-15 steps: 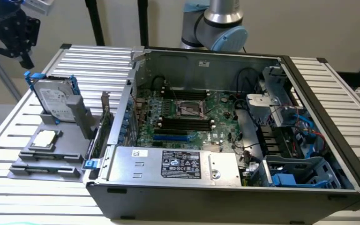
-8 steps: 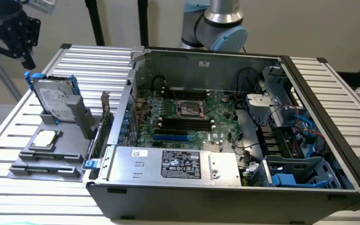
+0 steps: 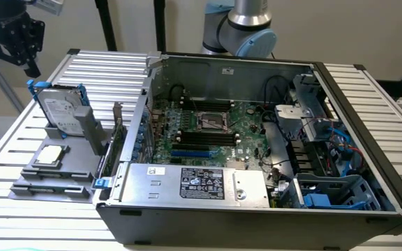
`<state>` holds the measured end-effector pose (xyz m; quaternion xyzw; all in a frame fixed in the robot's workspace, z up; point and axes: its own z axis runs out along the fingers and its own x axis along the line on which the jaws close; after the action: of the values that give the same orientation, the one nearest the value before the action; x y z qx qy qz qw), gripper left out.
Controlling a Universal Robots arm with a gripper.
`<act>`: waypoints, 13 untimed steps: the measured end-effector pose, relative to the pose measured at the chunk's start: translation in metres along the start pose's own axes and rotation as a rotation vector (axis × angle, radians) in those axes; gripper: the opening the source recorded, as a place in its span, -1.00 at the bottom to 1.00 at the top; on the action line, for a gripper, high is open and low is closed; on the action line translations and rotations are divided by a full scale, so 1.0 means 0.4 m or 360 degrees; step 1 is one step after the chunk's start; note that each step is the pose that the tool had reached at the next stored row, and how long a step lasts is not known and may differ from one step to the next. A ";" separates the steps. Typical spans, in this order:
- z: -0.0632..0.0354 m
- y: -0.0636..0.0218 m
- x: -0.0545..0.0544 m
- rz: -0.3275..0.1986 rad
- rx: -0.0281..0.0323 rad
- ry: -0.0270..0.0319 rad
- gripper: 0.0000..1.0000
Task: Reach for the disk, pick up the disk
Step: 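Pick up the disk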
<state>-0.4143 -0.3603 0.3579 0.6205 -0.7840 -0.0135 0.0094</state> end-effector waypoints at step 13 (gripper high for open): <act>0.001 0.004 -0.017 -0.0056 0.00010 0.00007 -0.40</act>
<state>-0.4143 -0.3533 0.3577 0.6342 -0.7730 -0.0133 0.0091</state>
